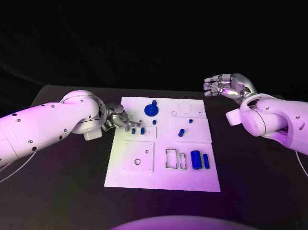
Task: Assemble the parts on the task board
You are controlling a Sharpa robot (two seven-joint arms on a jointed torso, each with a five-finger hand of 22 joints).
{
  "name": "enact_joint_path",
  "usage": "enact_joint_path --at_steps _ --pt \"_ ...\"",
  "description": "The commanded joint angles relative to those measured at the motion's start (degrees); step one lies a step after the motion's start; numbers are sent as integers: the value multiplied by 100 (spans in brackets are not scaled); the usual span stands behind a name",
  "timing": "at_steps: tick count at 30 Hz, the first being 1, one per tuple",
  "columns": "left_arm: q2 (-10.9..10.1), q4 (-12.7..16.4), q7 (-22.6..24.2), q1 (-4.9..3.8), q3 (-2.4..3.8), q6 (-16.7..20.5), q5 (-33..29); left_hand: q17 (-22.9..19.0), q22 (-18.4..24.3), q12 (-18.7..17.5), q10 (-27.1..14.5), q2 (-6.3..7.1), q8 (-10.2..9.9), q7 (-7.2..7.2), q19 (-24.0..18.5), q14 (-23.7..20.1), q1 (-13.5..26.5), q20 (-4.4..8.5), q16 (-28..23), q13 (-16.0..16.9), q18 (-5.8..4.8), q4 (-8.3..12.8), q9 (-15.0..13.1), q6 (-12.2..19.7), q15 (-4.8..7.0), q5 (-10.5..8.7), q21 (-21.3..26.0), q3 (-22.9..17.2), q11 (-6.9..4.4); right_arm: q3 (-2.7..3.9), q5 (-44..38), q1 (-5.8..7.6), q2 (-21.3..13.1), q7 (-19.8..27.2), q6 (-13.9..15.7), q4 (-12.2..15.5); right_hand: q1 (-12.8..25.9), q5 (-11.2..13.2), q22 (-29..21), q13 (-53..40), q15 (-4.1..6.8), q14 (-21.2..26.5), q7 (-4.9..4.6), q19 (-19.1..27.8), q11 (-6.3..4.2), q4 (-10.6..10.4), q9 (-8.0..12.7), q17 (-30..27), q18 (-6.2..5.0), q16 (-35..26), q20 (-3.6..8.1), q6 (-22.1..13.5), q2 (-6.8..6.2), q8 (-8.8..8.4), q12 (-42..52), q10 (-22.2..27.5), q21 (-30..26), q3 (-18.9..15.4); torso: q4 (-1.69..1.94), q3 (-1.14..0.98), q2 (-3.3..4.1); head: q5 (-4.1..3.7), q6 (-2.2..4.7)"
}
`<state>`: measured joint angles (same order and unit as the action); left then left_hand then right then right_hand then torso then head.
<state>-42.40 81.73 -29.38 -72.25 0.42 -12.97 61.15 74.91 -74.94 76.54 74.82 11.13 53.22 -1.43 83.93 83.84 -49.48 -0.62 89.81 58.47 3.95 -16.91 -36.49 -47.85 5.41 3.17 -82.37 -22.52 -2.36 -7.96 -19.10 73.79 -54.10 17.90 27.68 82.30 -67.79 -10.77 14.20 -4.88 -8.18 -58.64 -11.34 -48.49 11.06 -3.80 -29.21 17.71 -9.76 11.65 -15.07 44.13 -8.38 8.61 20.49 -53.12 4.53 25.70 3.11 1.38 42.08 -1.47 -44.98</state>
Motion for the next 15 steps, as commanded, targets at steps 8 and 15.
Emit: enact_joint_path --at_steps 8,15 --pt "-70 40 330 -1 45 863 -471 1441 189 -242 -340 -199 -119 -101 65 597 -637 28 -9 -408 -47 9 24 298 -25 11 180 133 66 -1 1 -21 7 18 -105 -8 24 -20 -5 10 -28 -4 -362 -14 8 -1 6 -5 -78 -33 -32 -43 27 -17 23 48 -39 -35 1 -2 1 -6 6" --pt "-39 87 1664 -2 51 1970 -658 189 2177 -1370 -2055 -155 -613 -481 -765 92 -2038 -220 -640 -2378 329 61 405 892 -330 7 1551 -661 414 -1 1 -23 14 24 -106 -3 26 -20 -12 15 -30 -3 -363 -12 9 -2 7 -8 -77 -38 -33 -45 30 -19 24 51 -42 -40 4 -2 1 -6 26"
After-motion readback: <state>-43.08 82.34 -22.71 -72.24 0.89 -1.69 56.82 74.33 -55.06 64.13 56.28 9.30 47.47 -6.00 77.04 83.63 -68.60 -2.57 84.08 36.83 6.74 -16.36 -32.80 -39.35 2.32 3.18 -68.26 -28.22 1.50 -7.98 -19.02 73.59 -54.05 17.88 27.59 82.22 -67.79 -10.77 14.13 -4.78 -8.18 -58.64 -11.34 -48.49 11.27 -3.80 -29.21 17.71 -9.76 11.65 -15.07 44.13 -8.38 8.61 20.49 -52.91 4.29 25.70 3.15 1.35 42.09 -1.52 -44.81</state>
